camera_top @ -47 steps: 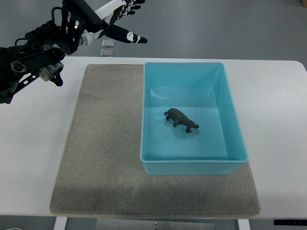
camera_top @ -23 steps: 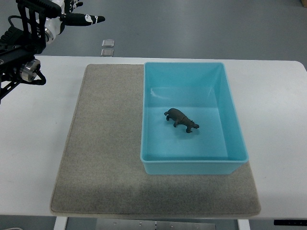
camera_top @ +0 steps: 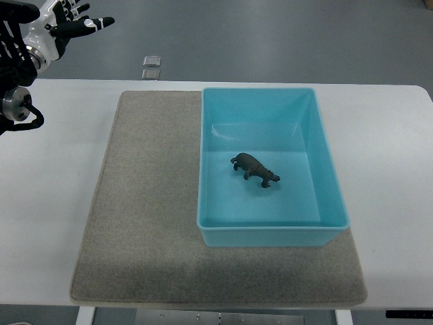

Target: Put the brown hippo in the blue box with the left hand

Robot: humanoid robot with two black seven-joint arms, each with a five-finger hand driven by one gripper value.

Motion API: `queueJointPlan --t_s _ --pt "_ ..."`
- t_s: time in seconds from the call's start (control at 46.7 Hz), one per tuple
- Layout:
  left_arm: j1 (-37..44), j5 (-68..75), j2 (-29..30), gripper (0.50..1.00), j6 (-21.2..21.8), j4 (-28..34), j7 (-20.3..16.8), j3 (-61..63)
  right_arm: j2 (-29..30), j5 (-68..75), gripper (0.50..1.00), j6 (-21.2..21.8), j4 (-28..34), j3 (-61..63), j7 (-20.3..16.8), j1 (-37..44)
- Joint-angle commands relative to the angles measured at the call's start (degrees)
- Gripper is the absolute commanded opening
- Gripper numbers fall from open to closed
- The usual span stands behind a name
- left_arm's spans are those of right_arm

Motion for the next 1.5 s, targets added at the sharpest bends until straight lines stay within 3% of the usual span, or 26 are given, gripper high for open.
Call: queueJointPlan --t_s 0.0,0.193,1.476 --pt "3.89 -0.33 -0.1 0.996 0.02 -0.35 0.04 -5.53 0.0 0.0 0.936 -0.02 0.0 0.0 0.0 0.0" --pt "11.37 0.38 -0.1 0.996 0.11 -3.69 0.13 -14.86 0.0 0.0 0.936 -0.02 0.0 0.0 0.0 0.0" --pt "16.47 0.29 -7.04 0.996 0.64 -3.78 -0.66 -19.43 0.0 0.09 0.936 0.06 0.0 0.0 0.0 0.0"
